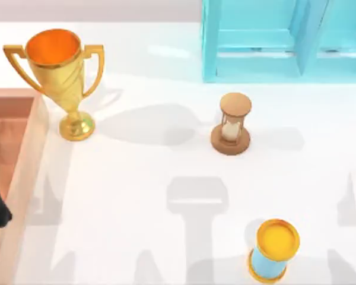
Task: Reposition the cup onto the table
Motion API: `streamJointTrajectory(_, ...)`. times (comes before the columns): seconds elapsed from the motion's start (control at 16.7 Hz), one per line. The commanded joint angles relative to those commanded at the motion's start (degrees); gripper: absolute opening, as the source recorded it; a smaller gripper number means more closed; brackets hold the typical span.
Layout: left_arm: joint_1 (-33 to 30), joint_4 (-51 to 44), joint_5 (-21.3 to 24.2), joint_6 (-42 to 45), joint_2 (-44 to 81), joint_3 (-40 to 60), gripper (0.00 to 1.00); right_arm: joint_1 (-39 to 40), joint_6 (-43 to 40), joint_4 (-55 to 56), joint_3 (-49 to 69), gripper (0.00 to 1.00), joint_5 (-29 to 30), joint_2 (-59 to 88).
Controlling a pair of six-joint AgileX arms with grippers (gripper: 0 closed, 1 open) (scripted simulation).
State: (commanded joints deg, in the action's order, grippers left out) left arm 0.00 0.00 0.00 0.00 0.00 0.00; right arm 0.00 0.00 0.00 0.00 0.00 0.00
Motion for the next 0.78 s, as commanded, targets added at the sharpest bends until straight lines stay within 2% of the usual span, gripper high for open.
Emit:
streamJointTrajectory(0.24, 0.5, -1.9, 0.0, 0.5, 1.9, 1.9, 1.00, 0.0, 0.0, 0.0, 0.0, 1.00, 0.0, 0.0)
streamJointTrajectory(0.42, 2.0, -8.7, 0.0, 2.3, 9.2, 9.2, 1.00, 0.0, 0.0, 0.0, 0.0, 1.00, 0.0, 0.0)
streamJointTrajectory(0.78, 7.0, -32.7, 0.1, 7.7, 39.8, 33.2, 1.00, 0.0, 0.0, 0.0, 0.0, 1.00, 0.0, 0.0)
